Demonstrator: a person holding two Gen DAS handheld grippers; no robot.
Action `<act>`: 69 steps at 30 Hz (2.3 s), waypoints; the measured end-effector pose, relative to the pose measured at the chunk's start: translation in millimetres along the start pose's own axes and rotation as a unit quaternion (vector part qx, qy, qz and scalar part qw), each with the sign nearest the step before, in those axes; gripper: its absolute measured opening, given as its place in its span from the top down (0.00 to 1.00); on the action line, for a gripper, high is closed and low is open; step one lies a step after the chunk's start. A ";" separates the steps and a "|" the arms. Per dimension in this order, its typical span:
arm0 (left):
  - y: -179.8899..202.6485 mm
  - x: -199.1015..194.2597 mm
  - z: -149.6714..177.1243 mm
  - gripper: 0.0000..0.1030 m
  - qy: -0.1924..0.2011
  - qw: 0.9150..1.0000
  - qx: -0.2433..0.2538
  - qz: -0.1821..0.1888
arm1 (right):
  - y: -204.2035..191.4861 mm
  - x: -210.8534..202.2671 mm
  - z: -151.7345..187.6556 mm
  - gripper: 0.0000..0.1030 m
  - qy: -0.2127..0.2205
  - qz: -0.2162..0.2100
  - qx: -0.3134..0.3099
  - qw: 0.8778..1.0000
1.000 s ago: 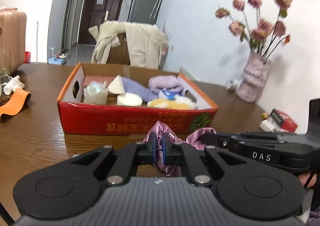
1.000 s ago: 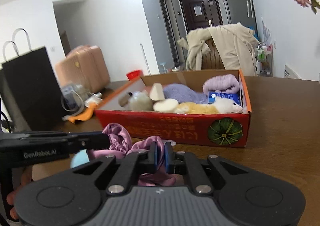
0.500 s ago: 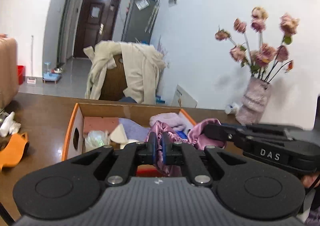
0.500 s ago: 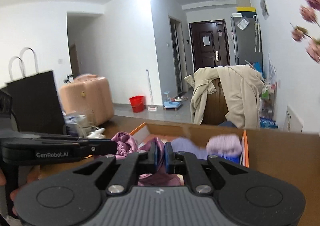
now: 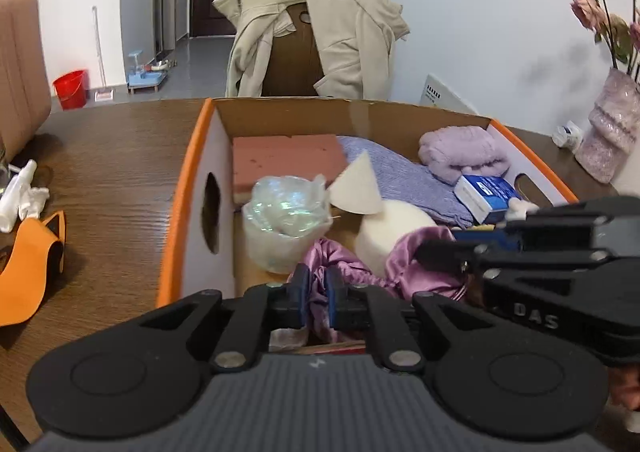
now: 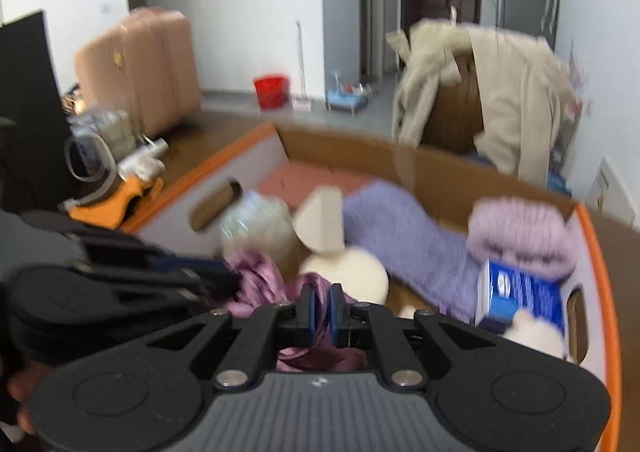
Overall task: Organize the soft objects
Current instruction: 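Lift the pink bow with both grippers and carry it into the box, then open both grippers to release the pink bow in the box, then withdraw both grippers toward the light-blue plush toy, then close both grippers on the light-blue plush toy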
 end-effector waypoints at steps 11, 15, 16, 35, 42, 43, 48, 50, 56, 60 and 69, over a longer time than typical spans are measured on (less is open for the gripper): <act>13.1 -74.6 -17.8 0.57 0.080 0.997 0.016 -0.013 | 15.6 -58.4 -10.6 0.62 0.059 0.001 0.023 0.998; 23.8 -122.6 -18.7 0.50 0.113 0.993 0.029 -0.030 | 19.8 -108.0 -15.5 0.58 0.097 -0.002 0.026 0.995; 27.0 -135.3 -17.4 0.50 0.121 0.992 0.032 -0.033 | 20.2 -123.0 -14.0 0.56 0.108 -0.001 0.025 0.994; 68.0 -240.6 165.7 0.26 0.123 0.988 -0.077 -0.053 | -13.6 -229.4 165.6 0.51 0.116 -0.099 0.006 0.988; 54.6 -216.0 166.8 0.27 0.103 0.988 -0.103 -0.042 | -17.3 -205.1 165.8 0.51 0.092 -0.123 0.032 0.988; 51.9 -208.7 163.8 0.27 0.100 0.989 -0.105 -0.037 | -18.2 -198.9 160.7 0.51 0.091 -0.129 0.035 0.987; 38.9 -169.9 153.4 0.33 0.079 0.989 -0.126 -0.020 | -27.3 -157.1 138.0 0.51 0.071 -0.136 0.038 0.987; 30.6 -155.1 151.7 0.36 0.069 0.988 -0.137 -0.013 | -29.7 -139.1 128.9 0.51 0.061 -0.144 0.040 0.987; 5.2 -128.4 157.0 0.50 0.058 0.985 -0.163 0.024 | -38.1 -74.9 104.8 0.52 0.020 -0.165 0.052 0.985; -6.0 -124.0 158.0 0.59 0.069 0.980 -0.176 0.057 | -41.2 -46.0 101.7 0.56 -0.006 -0.190 0.067 0.979; -15.6 -117.0 159.8 0.62 0.075 0.972 -0.201 0.094 | -32.5 -35.7 105.0 0.59 -0.017 -0.221 0.095 0.970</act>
Point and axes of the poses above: each gripper's, at about its wrist camera, not at the fingertips, and x roughly the way its jaws point, y to its right, z to its underside, the point moved 1 cm from there along x, roughly the way its jaws point, and after that the axes turned 8 degrees about x, right-handed, at the moved point
